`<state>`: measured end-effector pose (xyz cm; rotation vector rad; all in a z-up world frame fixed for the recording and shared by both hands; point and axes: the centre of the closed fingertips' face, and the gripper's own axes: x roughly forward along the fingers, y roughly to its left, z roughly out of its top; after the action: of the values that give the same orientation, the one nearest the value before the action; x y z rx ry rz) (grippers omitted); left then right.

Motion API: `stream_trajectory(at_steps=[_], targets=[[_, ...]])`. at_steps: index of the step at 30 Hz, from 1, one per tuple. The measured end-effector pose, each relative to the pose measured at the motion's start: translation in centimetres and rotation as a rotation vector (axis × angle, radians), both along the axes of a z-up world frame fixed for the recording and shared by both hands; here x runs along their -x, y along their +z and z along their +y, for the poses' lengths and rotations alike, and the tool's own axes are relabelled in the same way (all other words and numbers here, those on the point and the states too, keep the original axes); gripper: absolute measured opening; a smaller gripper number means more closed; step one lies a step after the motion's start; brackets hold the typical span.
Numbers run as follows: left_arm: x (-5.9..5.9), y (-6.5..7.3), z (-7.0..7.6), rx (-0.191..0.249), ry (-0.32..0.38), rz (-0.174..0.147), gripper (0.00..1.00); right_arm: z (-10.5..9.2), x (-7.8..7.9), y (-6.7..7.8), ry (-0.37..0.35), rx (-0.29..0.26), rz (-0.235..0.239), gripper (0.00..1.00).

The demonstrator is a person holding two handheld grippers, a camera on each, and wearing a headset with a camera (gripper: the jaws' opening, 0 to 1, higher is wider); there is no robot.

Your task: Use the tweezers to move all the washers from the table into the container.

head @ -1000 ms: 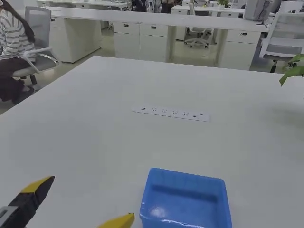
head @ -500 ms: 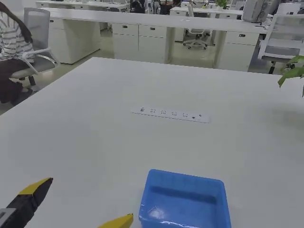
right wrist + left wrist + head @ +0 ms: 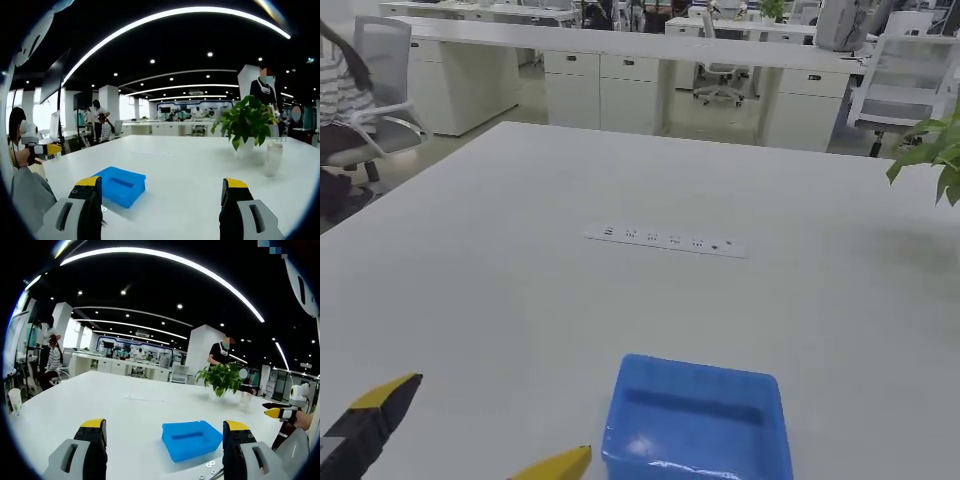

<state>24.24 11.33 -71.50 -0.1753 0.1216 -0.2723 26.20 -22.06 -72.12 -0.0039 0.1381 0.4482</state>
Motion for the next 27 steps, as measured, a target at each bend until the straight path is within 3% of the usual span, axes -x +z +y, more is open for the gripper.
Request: stream_trajectory(at_steps=[8,11,12,14,18,23,27], targets=[[0.1,-0.2,0.4,0.013,0.009,0.007,0.99,0.2,0.1,-0.5,0.012,0.015,0.021,0.99],[0.1,-0.3,0.5,0.032,0.010,0.020,0.99,0.7,0.2,-1.1,0.041,0.053,0.040,0.99],[0.1,-0.4,0.6,0.048,0.007,0.025,0.99,1.1,0.4,-1.8,0.061,0.078,0.080,0.99],[0.2,-0.6,0.9,0.069,0.014,0.046,0.99,1.4,0.4,-1.9,0.066,0.094,0.084,0.99],[0.3,-0.6,1.2,0.075,0.028,0.045,0.99,1.2,0.5,-1.5,0.059,0.071,0.080,0.99],[0.4,-0.7,0.9,0.018,0.024,0.049,0.99,0.6,0.3,-1.4,0.037,0.021,0.104,0.99],[0.5,-1.6,0.3,-0.028,-0.010,0.091,0.99,0.2,0.2,-1.8,0.024,0.014,0.127,0.99]])
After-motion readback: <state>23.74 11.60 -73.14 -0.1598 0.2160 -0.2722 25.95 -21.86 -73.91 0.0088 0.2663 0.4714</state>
